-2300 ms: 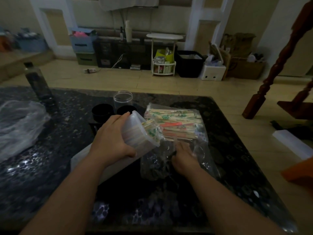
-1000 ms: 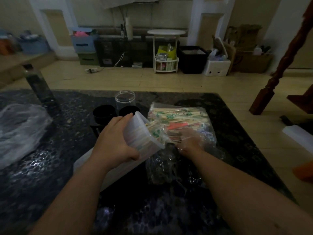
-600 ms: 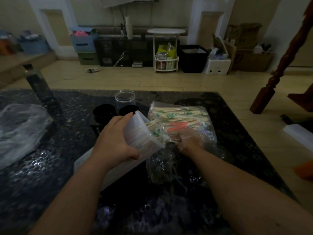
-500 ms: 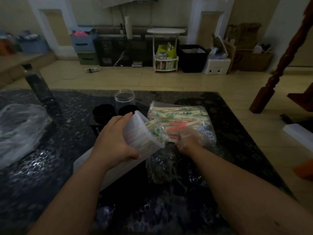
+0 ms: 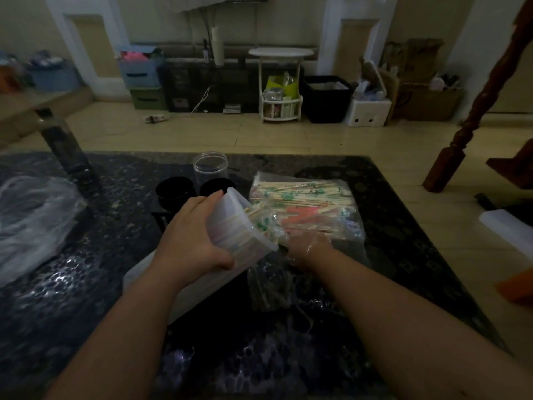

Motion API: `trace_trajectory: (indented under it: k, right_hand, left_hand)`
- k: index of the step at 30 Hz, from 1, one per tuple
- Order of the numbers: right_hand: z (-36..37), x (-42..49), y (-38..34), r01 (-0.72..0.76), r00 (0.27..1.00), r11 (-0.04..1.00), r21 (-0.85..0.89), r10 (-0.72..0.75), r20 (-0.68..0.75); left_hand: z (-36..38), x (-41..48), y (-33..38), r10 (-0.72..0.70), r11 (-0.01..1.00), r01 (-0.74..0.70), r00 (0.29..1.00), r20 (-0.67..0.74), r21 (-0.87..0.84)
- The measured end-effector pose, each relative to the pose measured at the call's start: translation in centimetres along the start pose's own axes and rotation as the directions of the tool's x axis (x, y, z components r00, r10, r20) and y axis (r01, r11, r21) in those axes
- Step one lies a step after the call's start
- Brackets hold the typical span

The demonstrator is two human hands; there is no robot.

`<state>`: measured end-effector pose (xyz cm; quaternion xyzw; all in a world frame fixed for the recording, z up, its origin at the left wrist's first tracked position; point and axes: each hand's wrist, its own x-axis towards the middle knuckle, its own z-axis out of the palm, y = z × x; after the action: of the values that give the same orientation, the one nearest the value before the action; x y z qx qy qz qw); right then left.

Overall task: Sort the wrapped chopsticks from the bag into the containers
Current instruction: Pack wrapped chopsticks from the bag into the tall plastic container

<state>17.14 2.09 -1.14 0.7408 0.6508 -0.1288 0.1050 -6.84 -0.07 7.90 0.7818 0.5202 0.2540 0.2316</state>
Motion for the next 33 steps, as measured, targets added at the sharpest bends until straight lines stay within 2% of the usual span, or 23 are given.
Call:
trace_trajectory:
  k: [5, 17, 22, 28, 30, 33]
  right_hand:
    - [0.0, -0.1, 0.2, 0.008, 0.998, 1.000, -0.024, -0.007, 0.061]
    - [0.3, -6.8, -0.3, -0.029, 0.999, 0.973, 0.227, 0.018, 0.050]
    - [-0.6, -9.5, -0.5, -0.056, 0.998, 0.990, 0.132, 0.061, -0.033]
    - [-3.0, -12.9, 0.7, -0.021, 1.000, 0.963, 0.269, 0.018, 0.014]
    - [-3.6, -14.3, 1.2, -0.016, 0.999, 0.974, 0.226, 0.007, 0.042]
    - [-4.7, -15.7, 1.2, 0.028, 0.999, 0.987, 0.161, -0.030, 0.011]
  left_hand:
    - [-0.1, -0.1, 0.0, 0.005, 1.000, -0.005, 1.000, -0.003, 0.010]
    - [-0.1, -0.5, 0.3, 0.032, 0.999, -0.033, 0.999, 0.022, 0.017]
    - [0.0, -1.1, 0.7, 0.039, 0.999, -0.041, 0.999, 0.034, 0.032]
    - [-0.2, -1.8, 1.1, 0.072, 0.995, -0.074, 0.997, 0.030, 0.063]
    - [-0.5, -1.9, 0.9, 0.068, 0.996, -0.068, 0.998, 0.006, 0.063]
    - [-0.9, -1.9, 0.8, 0.054, 0.997, -0.052, 0.998, -0.033, 0.064]
